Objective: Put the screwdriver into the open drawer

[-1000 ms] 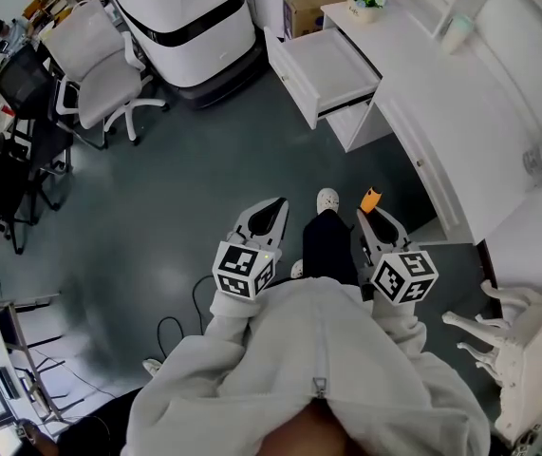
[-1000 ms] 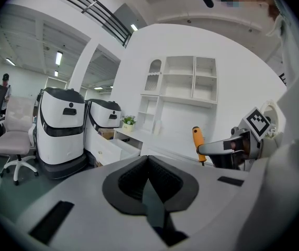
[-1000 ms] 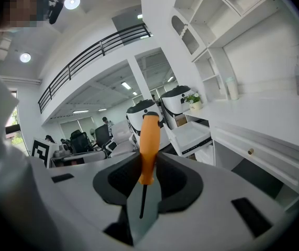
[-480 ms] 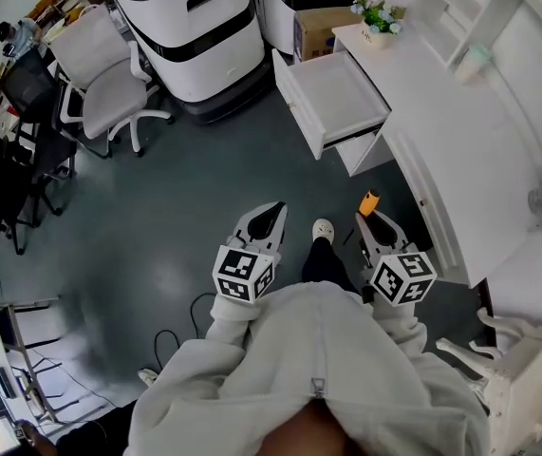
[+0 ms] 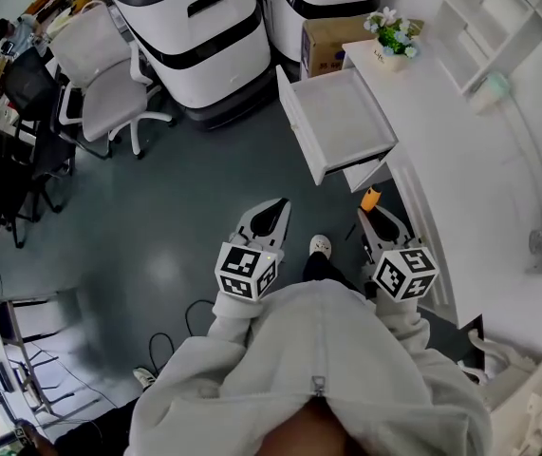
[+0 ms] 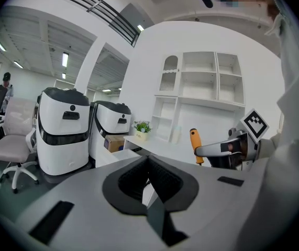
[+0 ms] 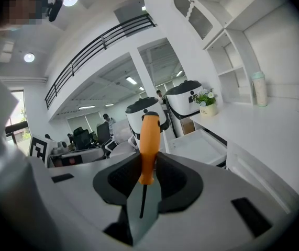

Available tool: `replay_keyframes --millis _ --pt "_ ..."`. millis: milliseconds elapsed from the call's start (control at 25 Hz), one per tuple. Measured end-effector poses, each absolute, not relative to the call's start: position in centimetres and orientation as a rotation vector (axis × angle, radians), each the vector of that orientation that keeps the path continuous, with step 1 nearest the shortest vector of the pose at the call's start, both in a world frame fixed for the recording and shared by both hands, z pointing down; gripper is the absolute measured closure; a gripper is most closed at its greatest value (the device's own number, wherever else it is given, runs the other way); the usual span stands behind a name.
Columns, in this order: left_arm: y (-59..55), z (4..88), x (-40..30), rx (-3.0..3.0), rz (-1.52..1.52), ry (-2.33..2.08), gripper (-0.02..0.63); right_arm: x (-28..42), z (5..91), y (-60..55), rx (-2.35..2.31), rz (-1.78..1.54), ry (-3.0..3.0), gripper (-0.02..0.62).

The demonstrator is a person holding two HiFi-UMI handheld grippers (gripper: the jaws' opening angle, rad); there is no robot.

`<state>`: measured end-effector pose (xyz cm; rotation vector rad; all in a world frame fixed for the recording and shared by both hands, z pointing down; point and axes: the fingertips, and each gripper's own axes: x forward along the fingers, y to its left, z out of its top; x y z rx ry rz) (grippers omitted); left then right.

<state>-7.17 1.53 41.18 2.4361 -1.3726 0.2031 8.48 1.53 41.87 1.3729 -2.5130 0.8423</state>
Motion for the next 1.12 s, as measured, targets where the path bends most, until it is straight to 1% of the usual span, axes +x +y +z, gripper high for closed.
replay_keyframes --millis 760,1120 --pt "-10.0 42.8 -3.8 2.397 0.206 -1.464 0.589 12.5 43.6 -11.2 1.298 0.838 -2.556 0.491" --pt "-10.2 43.6 -4.0 2.352 0.238 -1.498 0.589 12.0 44.9 -12.7 1.241 0.902 -2.571 0.491"
